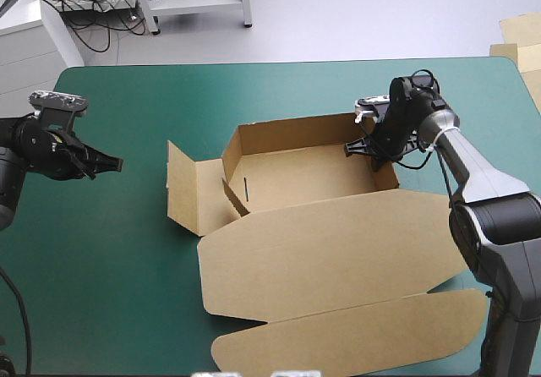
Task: Fold the box
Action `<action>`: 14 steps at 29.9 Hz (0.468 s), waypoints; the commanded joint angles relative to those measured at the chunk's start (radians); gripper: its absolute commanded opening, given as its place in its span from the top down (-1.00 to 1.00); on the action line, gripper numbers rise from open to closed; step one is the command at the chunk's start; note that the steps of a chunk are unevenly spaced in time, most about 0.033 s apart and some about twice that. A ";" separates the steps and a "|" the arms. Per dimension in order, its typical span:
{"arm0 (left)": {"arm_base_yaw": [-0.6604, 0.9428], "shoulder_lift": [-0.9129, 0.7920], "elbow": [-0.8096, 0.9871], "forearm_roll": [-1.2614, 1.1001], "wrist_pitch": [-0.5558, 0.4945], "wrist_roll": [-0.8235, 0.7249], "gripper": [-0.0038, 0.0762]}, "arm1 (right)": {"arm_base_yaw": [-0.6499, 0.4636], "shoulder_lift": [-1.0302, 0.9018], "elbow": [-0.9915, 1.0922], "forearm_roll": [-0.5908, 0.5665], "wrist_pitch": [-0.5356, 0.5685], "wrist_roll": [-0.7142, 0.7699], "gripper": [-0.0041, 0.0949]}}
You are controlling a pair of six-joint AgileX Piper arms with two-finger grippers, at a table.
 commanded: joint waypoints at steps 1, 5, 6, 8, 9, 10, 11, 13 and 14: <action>0.000 -0.026 -0.031 -0.009 -0.035 -0.003 0.93 | -0.003 -0.042 -0.021 -0.037 0.028 0.018 0.95; 0.000 -0.026 -0.031 -0.007 -0.037 -0.003 0.93 | -0.003 -0.056 -0.021 -0.086 0.028 0.027 0.95; 0.000 -0.026 -0.031 0.000 -0.037 -0.003 0.93 | -0.003 -0.061 -0.021 -0.086 0.028 0.027 0.95; 0.000 -0.026 -0.031 0.000 -0.039 -0.003 0.93 | -0.003 -0.072 -0.021 -0.069 0.029 0.027 0.95; 0.000 -0.026 -0.031 0.008 -0.042 -0.003 0.93 | -0.003 -0.077 -0.021 -0.047 0.029 0.020 0.95; 0.000 -0.026 -0.031 0.014 -0.048 -0.003 0.93 | -0.003 -0.083 -0.021 -0.027 0.029 0.009 0.95; 0.000 -0.026 -0.031 0.026 -0.052 -0.016 0.93 | -0.003 -0.090 -0.021 0.000 0.029 -0.005 0.95; 0.000 -0.026 -0.031 0.049 -0.056 -0.033 0.93 | -0.003 -0.105 -0.021 0.042 0.029 -0.018 0.95; 0.000 -0.026 -0.031 0.051 -0.056 -0.028 0.92 | -0.005 -0.116 -0.021 0.051 0.029 -0.028 0.95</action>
